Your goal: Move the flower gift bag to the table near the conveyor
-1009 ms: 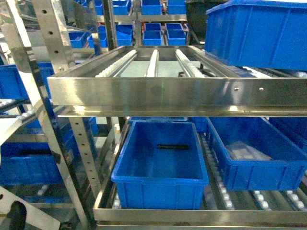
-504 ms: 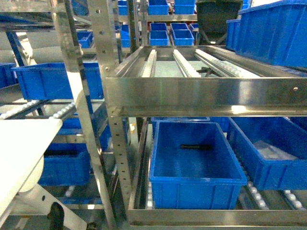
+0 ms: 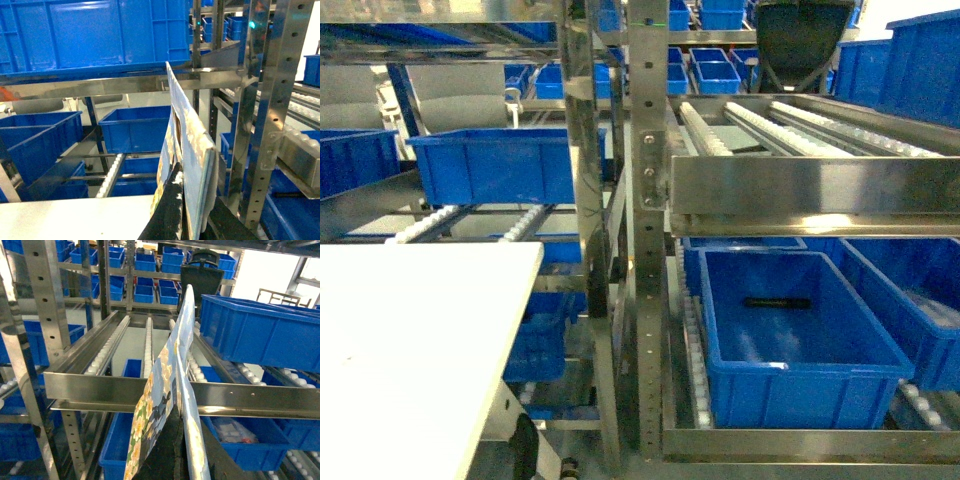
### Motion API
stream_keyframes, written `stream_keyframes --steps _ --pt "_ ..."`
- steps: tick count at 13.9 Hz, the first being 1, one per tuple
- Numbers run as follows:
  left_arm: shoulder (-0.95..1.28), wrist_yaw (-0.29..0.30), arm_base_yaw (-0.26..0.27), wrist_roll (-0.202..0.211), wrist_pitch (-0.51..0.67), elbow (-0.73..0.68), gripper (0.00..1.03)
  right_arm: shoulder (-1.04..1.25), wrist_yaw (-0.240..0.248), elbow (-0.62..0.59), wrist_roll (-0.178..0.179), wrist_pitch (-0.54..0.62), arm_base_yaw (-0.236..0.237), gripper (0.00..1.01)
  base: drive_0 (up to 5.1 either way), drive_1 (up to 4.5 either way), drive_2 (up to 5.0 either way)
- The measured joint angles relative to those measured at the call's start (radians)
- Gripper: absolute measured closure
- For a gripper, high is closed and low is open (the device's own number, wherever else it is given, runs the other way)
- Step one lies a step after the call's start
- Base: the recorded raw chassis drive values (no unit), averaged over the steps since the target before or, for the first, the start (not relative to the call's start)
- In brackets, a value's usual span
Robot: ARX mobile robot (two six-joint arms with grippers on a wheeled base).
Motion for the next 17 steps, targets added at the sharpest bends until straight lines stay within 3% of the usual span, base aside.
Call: stream_keyframes --steps 17 --pt "0.001 0.000 0.000 0.000 0.000 0.000 1.01 0.001 0.000 0.000 0.000 0.000 0.000 0.99 -4.8 1.48 3.5"
